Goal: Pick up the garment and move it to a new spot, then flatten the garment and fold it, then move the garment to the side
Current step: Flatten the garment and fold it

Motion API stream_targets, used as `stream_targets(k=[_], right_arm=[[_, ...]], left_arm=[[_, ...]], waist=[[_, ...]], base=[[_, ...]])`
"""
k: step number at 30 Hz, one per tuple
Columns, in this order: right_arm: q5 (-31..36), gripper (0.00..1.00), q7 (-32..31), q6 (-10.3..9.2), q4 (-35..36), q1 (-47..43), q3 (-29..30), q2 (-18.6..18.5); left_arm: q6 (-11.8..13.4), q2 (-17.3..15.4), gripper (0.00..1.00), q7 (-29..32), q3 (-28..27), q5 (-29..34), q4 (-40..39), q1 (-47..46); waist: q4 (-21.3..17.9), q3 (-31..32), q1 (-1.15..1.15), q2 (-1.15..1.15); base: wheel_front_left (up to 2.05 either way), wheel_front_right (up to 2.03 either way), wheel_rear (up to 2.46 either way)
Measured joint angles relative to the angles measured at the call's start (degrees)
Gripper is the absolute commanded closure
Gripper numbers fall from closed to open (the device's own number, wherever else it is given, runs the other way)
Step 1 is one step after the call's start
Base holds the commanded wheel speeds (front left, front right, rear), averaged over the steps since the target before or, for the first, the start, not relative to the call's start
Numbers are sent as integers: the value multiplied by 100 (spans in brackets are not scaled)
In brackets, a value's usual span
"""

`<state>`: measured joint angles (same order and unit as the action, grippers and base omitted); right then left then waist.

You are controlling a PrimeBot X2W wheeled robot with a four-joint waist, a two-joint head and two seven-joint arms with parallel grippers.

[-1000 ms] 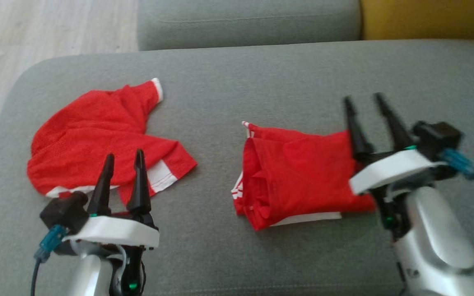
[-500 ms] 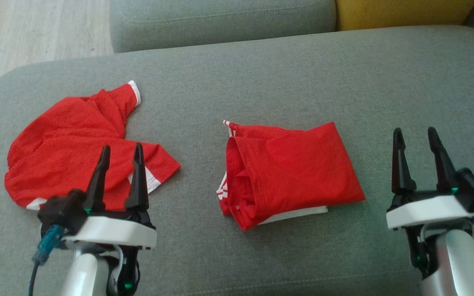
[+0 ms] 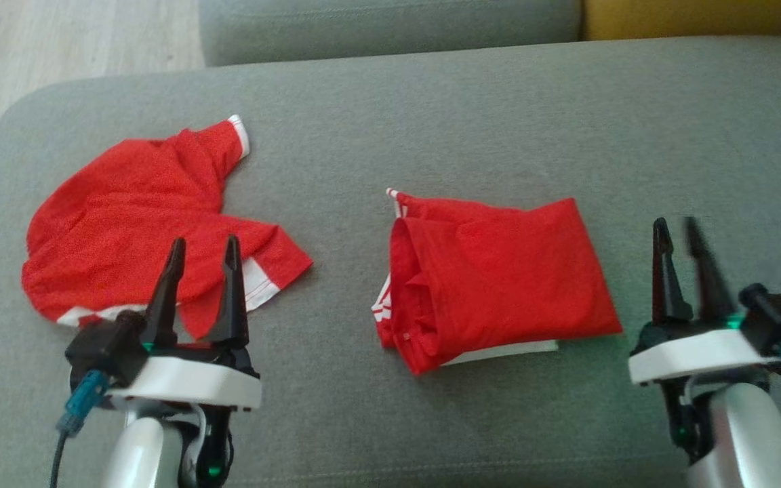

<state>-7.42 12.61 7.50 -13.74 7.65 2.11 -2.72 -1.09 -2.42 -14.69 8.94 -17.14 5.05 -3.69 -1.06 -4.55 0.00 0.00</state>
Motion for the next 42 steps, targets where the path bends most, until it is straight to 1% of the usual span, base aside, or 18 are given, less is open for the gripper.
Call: stream_targets(k=[5,9,14,18,21,25,29,34,38,42], right_arm=[[43,100,-2,0,-62,75,-480,0],[43,100,-77,0,-336,339,-977,-2],[-99,100,-127,0,-994,615,-1430,-7],[-219,100,-131,0,-1650,861,-1714,-10],[-219,100,-127,0,-2116,1038,-1860,-13],[-219,100,-63,0,-2627,1205,-1886,-19],[-346,100,56,0,-2816,1328,-1903,-18],[-545,100,121,0,-2720,1399,-1784,-21],[-556,100,163,0,-2291,1417,-1478,-20],[-324,100,176,0,-1680,1384,-1036,-20]], left_arm=[[-2,3,0,0,166,-11,18,-34],[-43,1,0,0,190,-26,60,-147],[-46,1,0,-1,253,-83,81,-314],[-46,4,0,0,326,-120,119,-374],[-45,2,0,0,326,-127,152,-372],[-45,2,0,0,323,-127,198,-372],[-42,2,0,-1,304,-127,201,-370],[-44,3,0,0,264,-126,178,-360],[-45,1,0,-1,176,-125,83,-352],[-49,1,0,-1,176,-115,23,-343]], waist=[[254,-185,0,0],[526,-350,0,0],[898,-533,0,0],[1190,-653,0,0],[1374,-720,0,0],[1517,-779,0,0],[1467,-739,0,0],[1225,-626,0,0],[947,-509,0,0],[644,-392,0,0]], base=[[0,0,0],[0,0,0],[0,0,0],[0,0,0],[0,0,0],[0,0,0],[0,0,0],[0,0,0],[0,0,0],[0,0,0]])
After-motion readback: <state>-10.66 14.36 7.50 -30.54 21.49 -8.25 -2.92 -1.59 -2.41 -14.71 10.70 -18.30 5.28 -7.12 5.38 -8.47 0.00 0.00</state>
